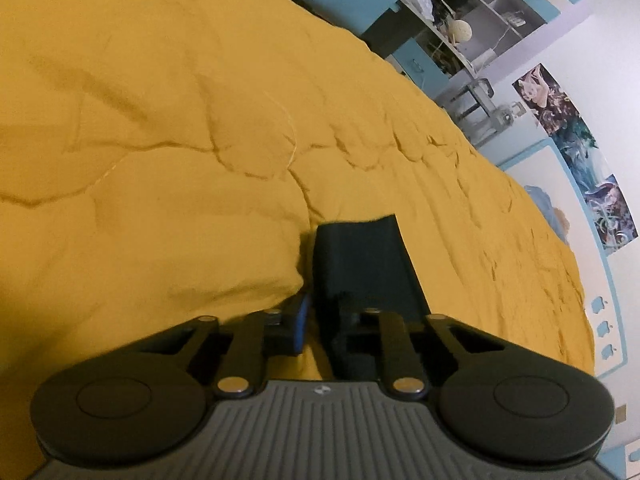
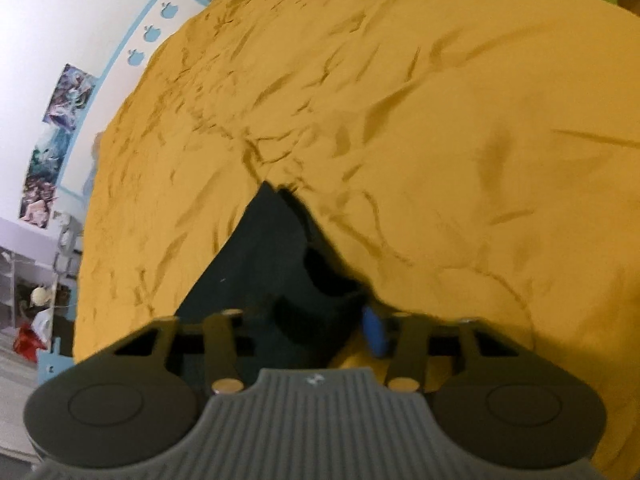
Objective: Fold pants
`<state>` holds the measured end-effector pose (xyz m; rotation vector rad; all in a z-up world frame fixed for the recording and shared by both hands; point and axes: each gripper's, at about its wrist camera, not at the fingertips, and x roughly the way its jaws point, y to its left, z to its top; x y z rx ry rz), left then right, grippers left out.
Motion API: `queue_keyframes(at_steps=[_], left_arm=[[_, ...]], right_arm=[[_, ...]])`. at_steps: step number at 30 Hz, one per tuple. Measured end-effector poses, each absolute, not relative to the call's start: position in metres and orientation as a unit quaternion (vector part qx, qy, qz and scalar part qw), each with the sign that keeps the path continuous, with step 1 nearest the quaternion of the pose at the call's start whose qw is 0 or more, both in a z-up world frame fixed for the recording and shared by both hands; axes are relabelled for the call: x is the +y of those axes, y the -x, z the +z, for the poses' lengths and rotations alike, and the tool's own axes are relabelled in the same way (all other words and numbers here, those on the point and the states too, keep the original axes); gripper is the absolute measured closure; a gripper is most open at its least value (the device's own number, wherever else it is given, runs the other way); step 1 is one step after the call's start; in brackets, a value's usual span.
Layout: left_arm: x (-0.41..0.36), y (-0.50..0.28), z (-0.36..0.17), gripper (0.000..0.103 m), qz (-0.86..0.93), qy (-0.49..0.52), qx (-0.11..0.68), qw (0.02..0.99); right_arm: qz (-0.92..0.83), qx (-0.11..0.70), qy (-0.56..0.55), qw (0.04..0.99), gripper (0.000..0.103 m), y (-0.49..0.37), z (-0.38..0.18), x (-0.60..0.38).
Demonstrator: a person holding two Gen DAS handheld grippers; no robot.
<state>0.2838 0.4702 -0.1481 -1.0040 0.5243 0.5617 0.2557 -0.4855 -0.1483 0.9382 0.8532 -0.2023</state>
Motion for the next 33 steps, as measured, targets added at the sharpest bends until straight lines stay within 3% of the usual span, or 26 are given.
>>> queue_keyframes(at_steps=[5, 9, 10, 13, 18, 20, 22, 28, 33], left_arm=[[0.46, -0.301, -0.121, 0.1, 0.283, 0.404, 0.276, 0.825], [0.445, -0.314, -0.098, 0.1, 0.298, 0.355, 0.292, 0.836], [0.438, -0.316, -0.088, 0.1, 0.297, 0.342, 0.286, 0.844], [0.405, -0.317, -0.054, 0.101, 0.269, 0.296, 0.258, 0.88], [0.308, -0.322, 0.006, 0.101, 0.205, 0.14, 0.23, 0.941], [0.264, -0.323, 0.021, 0.101, 0.185, 0.079, 0.223, 0.954], [0.217, -0.326, 0.03, 0.101, 0.168, 0.008, 0.219, 0.961], [0.083, -0.321, 0.013, 0.101, 0.101, -0.162, 0.208, 0.959], [-0.009, -0.306, -0.055, 0.101, 0.007, -0.272, 0.253, 0.928]], right_arm=[[-0.089, 0.397, -0.392, 0.825, 0.097, -0.261, -0.135, -0.485], [-0.093, 0.438, -0.355, 0.821, 0.093, -0.266, -0.149, -0.484], [-0.089, 0.436, -0.343, 0.827, 0.089, -0.266, -0.144, -0.482], [-0.091, 0.422, -0.273, 0.86, 0.059, -0.265, -0.119, -0.476], [-0.072, 0.398, -0.2, 0.893, 0.051, -0.268, -0.084, -0.461], [-0.046, 0.395, -0.183, 0.899, 0.041, -0.271, -0.08, -0.449], [-0.015, 0.393, -0.172, 0.903, 0.041, -0.271, -0.078, -0.438], [0.081, 0.4, -0.214, 0.888, 0.041, -0.278, -0.085, -0.407], [0.11, 0.411, -0.222, 0.878, 0.041, -0.273, -0.094, -0.393]])
